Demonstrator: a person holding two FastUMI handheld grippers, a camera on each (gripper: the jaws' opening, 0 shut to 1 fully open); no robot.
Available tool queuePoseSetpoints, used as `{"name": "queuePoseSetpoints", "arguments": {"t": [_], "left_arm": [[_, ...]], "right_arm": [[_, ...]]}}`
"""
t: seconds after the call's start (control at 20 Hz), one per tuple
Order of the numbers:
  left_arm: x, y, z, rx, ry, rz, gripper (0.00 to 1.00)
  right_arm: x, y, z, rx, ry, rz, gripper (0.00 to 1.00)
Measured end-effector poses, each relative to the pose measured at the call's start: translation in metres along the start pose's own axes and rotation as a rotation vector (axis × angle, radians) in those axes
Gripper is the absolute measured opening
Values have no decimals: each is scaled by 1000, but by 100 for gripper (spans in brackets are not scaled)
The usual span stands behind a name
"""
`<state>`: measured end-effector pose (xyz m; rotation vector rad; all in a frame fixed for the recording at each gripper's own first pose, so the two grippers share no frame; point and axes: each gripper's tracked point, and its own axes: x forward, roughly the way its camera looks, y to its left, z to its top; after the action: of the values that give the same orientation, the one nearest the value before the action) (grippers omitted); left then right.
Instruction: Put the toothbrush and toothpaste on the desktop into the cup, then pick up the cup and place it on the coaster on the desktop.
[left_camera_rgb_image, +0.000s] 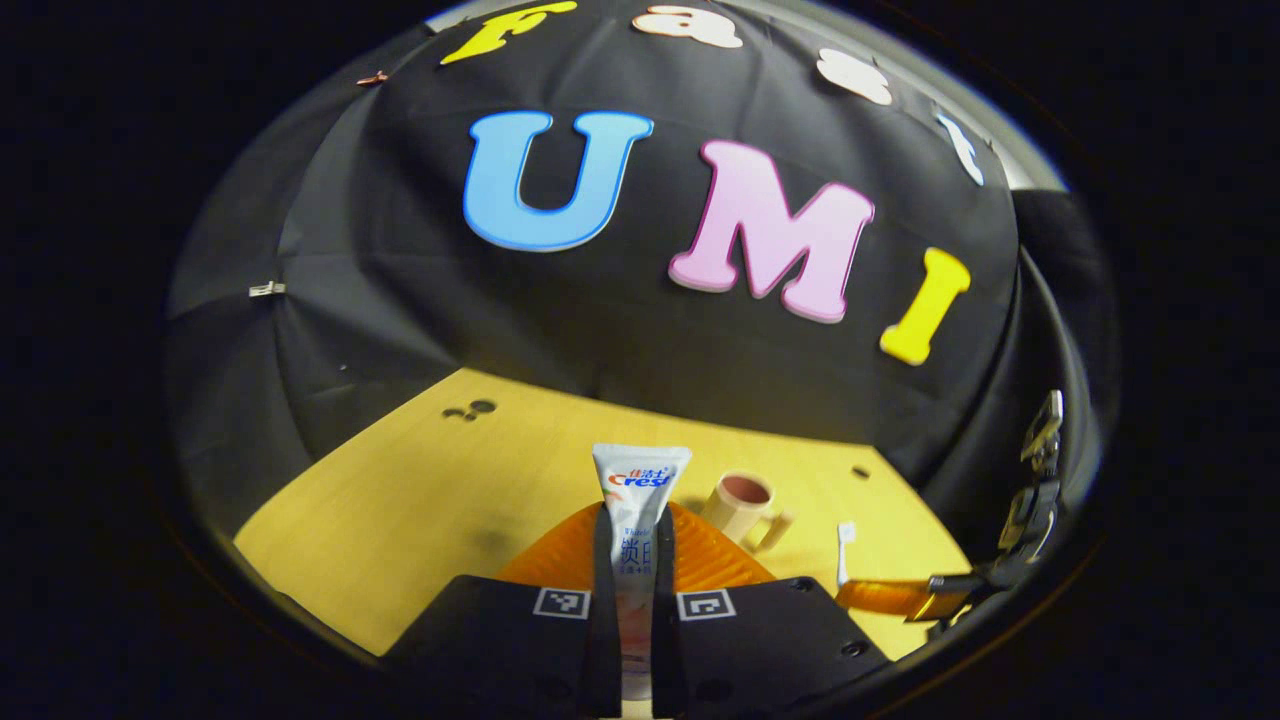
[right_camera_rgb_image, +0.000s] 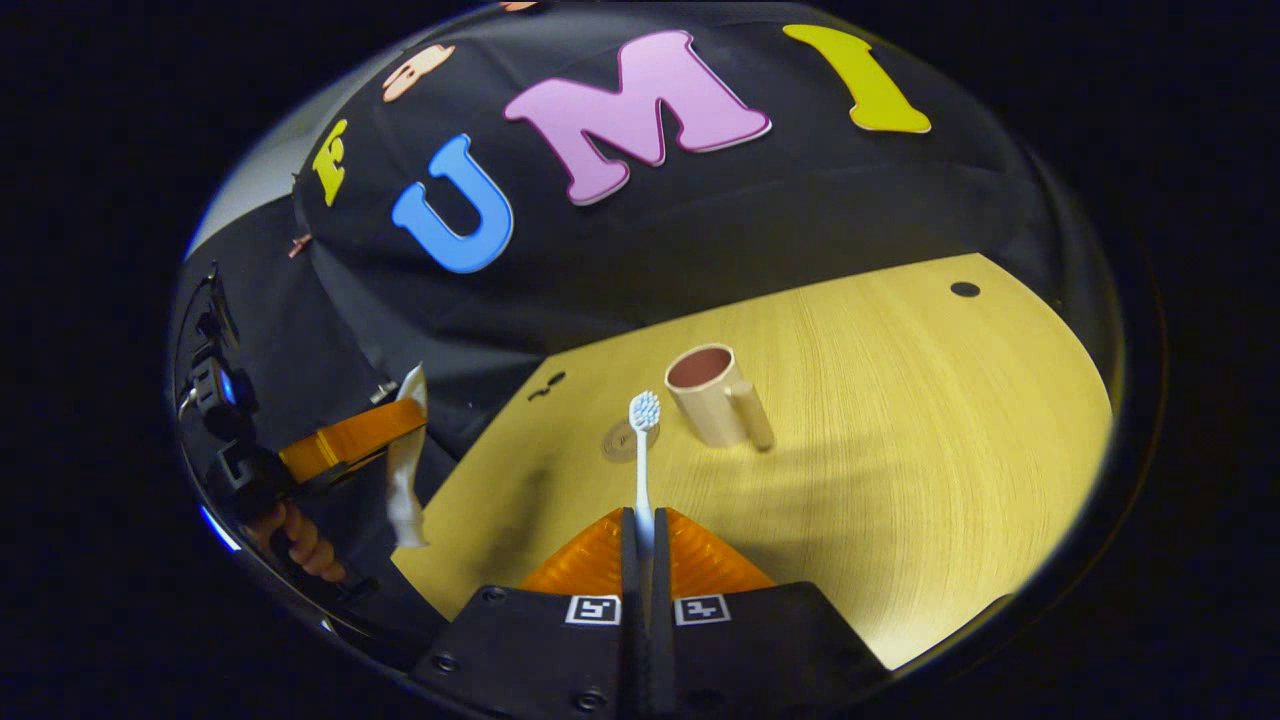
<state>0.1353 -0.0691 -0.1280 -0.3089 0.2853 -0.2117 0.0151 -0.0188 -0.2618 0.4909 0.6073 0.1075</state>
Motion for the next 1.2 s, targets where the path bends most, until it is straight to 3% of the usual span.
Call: {"name": "queuePoseSetpoints", "arguments": {"t": [0.3,0.5,0.85,1.2], "left_arm": [[90,-79,67,-154,-285,-144,17],[148,-92,61,-182,-395,-146,17],[224,-81,-7,-113,-399,-75,17],[236,-82,-53,-36,-361,-65,17]], "right_arm": [[-8,-28,52,9,-128,92,5],[2,-51,68,4,-202,118,5],[27,-82,89,19,-285,136,5],[45,-89,114,32,-348,158,5]]}}
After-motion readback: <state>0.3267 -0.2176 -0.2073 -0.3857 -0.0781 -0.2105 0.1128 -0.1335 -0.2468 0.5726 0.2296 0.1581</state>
